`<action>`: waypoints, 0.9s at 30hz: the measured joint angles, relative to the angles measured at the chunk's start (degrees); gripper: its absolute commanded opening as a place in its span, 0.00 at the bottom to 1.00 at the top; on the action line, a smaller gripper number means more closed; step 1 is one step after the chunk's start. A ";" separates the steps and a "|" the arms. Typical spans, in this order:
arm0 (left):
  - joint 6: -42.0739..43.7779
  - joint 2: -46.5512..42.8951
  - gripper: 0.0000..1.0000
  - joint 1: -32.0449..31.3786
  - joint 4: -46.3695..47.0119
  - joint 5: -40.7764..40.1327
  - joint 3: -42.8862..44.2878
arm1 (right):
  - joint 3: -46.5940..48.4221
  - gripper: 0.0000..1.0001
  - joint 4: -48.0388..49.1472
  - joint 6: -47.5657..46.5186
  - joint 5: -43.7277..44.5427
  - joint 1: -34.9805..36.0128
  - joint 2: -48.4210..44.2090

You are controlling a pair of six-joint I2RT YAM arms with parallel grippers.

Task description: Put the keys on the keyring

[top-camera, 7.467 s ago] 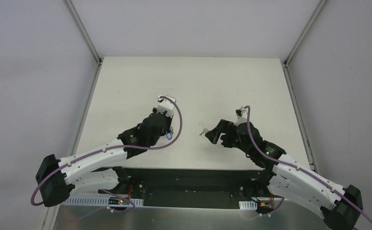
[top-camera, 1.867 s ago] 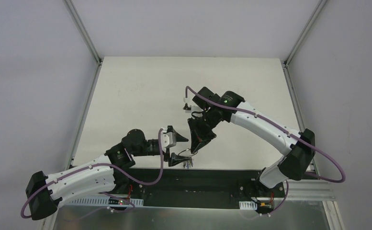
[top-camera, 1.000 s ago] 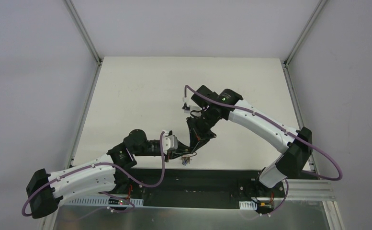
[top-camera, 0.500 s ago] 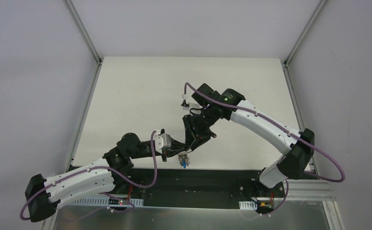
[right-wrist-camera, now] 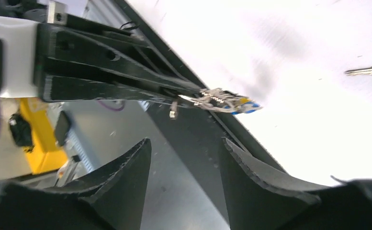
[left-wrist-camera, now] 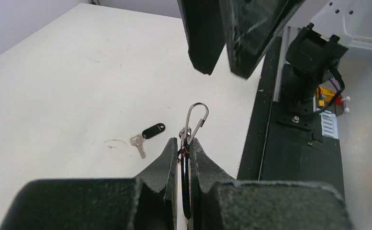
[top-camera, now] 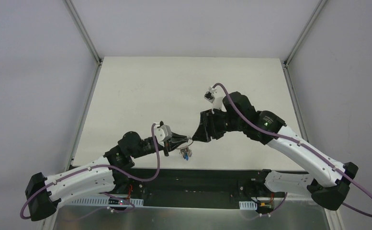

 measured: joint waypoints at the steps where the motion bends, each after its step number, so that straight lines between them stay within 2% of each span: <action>1: -0.24 -0.13 0.00 0.00 -0.09 -1.03 0.22 | -1.79 0.57 1.73 -0.35 1.46 0.04 -1.05; 10: -4.13 -2.36 0.00 0.00 -0.46 -7.82 0.94 | -15.85 0.55 18.69 -2.89 8.11 0.20 -5.42; 15: -6.71 -2.54 0.00 0.00 -0.39 -11.21 0.94 | -17.75 0.52 24.98 -5.05 8.79 0.26 -6.16; 21: -8.76 -5.07 0.00 0.00 -0.42 -16.09 0.44 | -17.79 0.56 25.11 -6.03 16.31 0.24 -5.86; 27: -9.86 -7.85 0.00 0.00 -1.36 -20.13 -0.07 | -19.56 0.51 24.52 -1.75 25.81 -2.29 -1.18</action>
